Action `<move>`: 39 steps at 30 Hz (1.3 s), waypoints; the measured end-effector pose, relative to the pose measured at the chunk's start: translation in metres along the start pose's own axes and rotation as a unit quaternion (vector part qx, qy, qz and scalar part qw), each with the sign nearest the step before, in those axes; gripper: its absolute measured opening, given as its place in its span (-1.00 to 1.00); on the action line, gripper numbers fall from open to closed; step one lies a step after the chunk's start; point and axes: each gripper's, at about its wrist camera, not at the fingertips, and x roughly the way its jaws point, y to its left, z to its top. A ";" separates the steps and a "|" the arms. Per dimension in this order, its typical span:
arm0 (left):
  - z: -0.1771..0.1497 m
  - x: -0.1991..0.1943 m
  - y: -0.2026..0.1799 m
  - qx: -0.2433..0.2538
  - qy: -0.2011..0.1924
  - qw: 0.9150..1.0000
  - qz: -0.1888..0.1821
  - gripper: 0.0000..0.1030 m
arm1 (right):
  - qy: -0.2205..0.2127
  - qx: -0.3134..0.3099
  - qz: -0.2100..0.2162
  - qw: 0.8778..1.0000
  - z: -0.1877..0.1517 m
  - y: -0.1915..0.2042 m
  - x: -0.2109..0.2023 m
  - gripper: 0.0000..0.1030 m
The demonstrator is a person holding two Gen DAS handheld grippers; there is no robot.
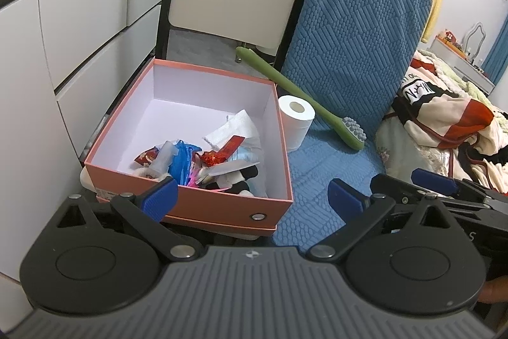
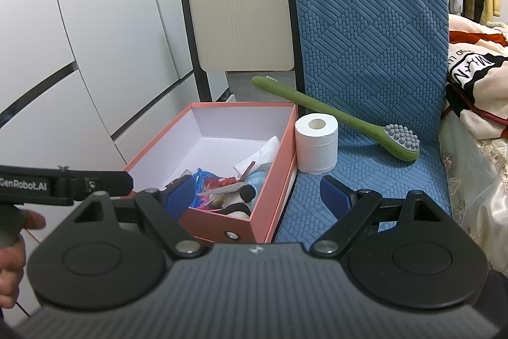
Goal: Organize soft objects
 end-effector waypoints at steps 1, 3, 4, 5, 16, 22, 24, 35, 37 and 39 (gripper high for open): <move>0.000 0.000 0.000 -0.001 0.001 1.000 0.001 0.98 | 0.000 0.000 0.000 1.000 0.000 0.000 0.000 0.69; 0.000 0.001 0.000 -0.001 0.002 1.000 0.004 0.98 | 0.000 0.000 0.000 1.000 0.000 0.000 0.000 0.69; 0.000 0.000 -0.001 0.001 0.001 1.000 0.007 0.98 | 0.000 0.000 0.000 1.000 0.000 0.000 0.000 0.69; 0.000 0.000 -0.001 0.003 0.001 1.000 0.009 0.98 | 0.000 0.001 0.000 1.000 -0.001 0.000 0.000 0.69; 0.001 -0.001 0.001 0.003 -0.001 1.000 0.006 0.98 | 0.002 -0.001 0.000 1.000 -0.001 0.001 0.001 0.69; 0.001 -0.001 0.002 0.001 -0.002 1.000 0.007 0.98 | 0.002 0.000 0.000 1.000 -0.001 0.000 0.001 0.69; 0.001 -0.002 0.002 0.002 -0.002 1.000 0.007 0.98 | 0.002 0.000 0.000 1.000 -0.001 0.000 0.001 0.69; 0.002 -0.002 0.002 0.000 -0.005 1.000 0.005 0.98 | 0.002 -0.002 -0.001 1.000 -0.002 0.001 0.000 0.69; 0.001 -0.002 0.002 0.001 -0.005 1.000 0.006 0.98 | 0.002 -0.002 -0.001 1.000 -0.002 0.001 0.001 0.69; 0.002 -0.002 0.003 0.001 -0.005 1.000 0.007 0.98 | 0.002 -0.002 -0.001 1.000 -0.002 0.002 0.001 0.69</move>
